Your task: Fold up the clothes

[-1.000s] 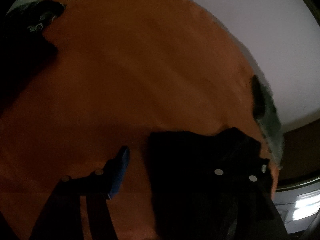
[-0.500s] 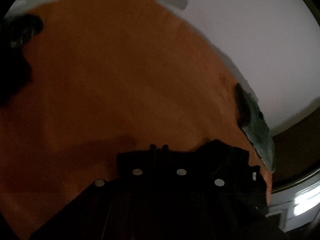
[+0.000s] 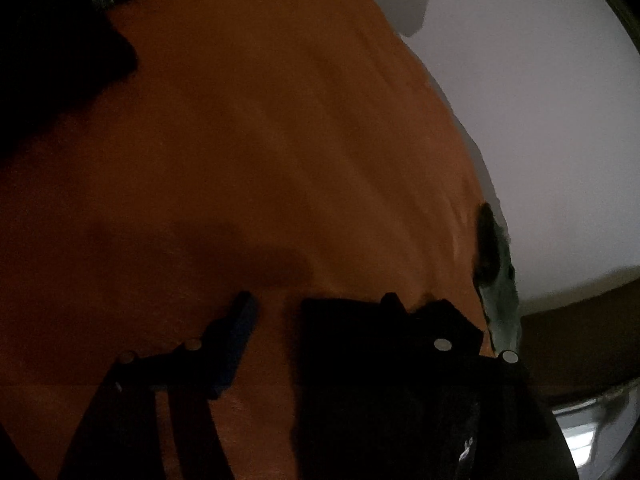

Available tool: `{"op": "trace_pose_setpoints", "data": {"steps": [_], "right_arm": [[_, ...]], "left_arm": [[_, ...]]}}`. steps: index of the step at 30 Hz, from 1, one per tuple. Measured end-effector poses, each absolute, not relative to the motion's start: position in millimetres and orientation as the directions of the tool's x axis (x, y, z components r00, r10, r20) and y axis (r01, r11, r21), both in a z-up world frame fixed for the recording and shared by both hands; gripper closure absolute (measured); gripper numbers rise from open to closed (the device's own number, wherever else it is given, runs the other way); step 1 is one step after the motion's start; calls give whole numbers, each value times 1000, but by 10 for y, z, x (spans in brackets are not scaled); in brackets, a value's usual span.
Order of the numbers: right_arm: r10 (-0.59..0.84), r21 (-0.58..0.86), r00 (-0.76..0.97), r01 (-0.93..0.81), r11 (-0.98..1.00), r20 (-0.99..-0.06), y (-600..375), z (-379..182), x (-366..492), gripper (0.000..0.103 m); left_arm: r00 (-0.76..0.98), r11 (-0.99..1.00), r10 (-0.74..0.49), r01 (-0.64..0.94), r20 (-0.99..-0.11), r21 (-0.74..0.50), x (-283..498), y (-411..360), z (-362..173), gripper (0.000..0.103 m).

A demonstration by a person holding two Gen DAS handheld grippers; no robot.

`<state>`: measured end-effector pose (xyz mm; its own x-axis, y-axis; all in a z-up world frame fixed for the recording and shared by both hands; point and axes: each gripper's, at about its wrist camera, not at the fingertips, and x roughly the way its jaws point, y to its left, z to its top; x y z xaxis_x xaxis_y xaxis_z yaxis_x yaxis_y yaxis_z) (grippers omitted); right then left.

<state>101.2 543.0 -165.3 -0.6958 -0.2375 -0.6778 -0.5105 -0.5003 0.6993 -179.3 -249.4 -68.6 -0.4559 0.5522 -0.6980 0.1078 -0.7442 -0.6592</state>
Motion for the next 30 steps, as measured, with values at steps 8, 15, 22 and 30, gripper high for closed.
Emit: {"op": "trace_pose_setpoints", "data": {"steps": [8, 15, 22, 30], "right_arm": [[-243, 706, -696, -514, -487, -675, 5439, -1674, 1038, 31], [-243, 709, -697, -520, -477, -675, 5456, -1682, 1069, 31], [-242, 711, -699, -521, -472, -673, 5465, -1690, 1066, 31], [-248, 715, -699, -519, -470, -670, 5463, -1697, 1051, 31]], "left_arm": [[-536, -781, 547, -50, -643, -622, -1682, -2274, -612, 82], [-592, -780, 521, -37, -615, -625, -1624, -2282, -625, 95], [-613, -738, 445, 162, -653, -655, -1559, -2654, -767, 95], [-566, -658, 555, 150, -609, -738, -1579, -2828, -789, 68]]}}
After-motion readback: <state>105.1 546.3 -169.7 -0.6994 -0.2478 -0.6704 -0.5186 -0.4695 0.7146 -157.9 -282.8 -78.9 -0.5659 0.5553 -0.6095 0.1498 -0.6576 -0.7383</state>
